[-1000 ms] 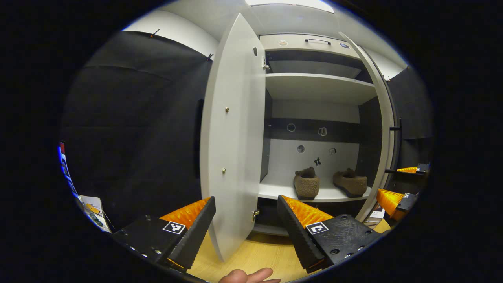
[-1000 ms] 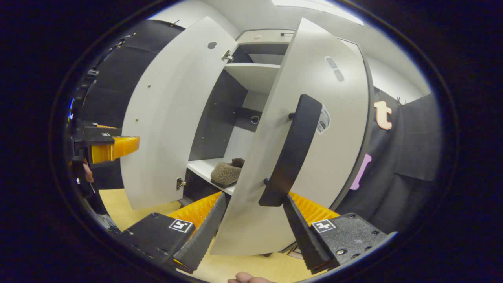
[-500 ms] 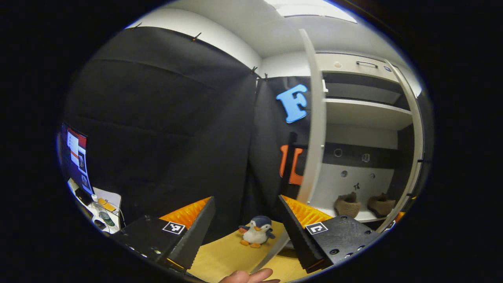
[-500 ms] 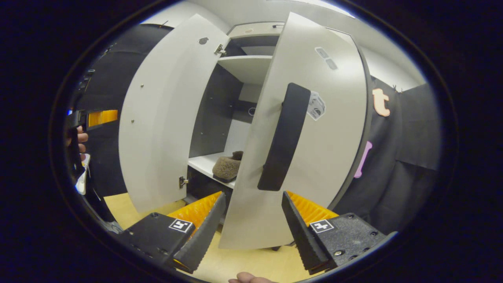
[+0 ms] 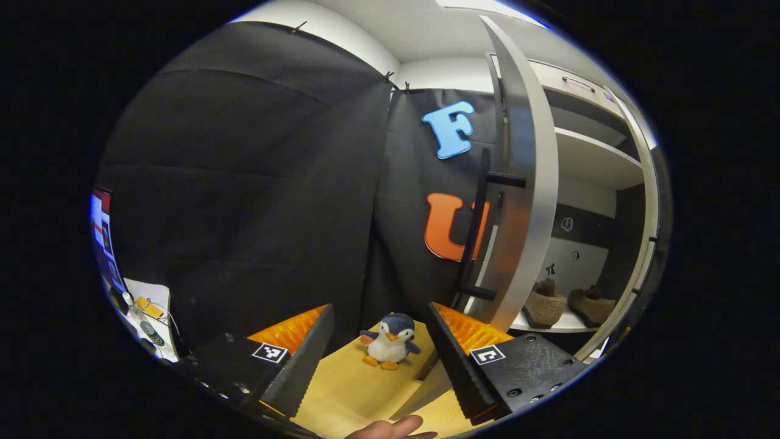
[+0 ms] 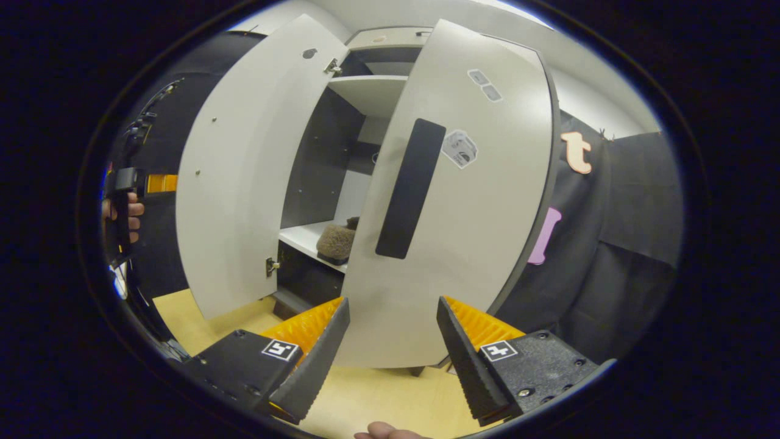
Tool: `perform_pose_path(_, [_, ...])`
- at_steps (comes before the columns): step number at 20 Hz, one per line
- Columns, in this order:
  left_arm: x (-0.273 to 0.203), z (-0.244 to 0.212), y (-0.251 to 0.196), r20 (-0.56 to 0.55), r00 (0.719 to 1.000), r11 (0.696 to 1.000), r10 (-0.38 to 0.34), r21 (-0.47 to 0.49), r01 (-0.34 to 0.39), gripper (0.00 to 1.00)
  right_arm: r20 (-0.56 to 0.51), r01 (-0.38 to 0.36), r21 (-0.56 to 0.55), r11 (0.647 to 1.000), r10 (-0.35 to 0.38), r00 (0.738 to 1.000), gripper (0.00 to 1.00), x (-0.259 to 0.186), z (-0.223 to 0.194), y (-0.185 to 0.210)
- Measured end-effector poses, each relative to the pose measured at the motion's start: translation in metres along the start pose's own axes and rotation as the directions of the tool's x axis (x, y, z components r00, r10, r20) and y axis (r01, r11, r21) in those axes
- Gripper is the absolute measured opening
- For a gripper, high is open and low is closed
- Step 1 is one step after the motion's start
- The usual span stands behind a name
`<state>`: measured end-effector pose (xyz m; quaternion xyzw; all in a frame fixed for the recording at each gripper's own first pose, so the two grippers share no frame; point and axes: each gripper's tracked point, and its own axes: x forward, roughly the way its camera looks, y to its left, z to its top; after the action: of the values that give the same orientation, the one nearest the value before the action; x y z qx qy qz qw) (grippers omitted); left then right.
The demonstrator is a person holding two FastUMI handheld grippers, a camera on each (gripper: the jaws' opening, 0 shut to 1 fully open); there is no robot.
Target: Grab one shoe with the right hand and put it into the shoe cabinet, grab the other shoe with the left hand and put it into the shoe cabinet; then close the right door with the right hand and the left door with the left hand.
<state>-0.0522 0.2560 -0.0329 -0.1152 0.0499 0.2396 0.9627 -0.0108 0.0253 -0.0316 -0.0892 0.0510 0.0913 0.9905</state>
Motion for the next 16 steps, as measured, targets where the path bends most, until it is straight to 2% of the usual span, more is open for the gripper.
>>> perform_pose_path(7, [0.001,-0.003,-0.005,-0.017,1.000,1.000,-0.018,-0.018,0.018,0.93,-0.016,-0.005,0.002,1.000,0.005,1.000,0.94,0.001,-0.005,-0.001])
perform_pose_path(13, [-0.004,-0.006,-0.014,-0.032,0.993,0.993,-0.117,0.017,0.118,0.93,-0.018,-0.009,0.010,1.000,0.010,1.000,0.94,0.001,-0.009,-0.008])
perform_pose_path(16, [-0.008,-0.012,-0.025,-0.051,0.978,0.979,-0.203,0.001,0.203,0.93,-0.023,0.002,0.020,1.000,-0.002,1.000,0.94,-0.001,-0.012,-0.016])
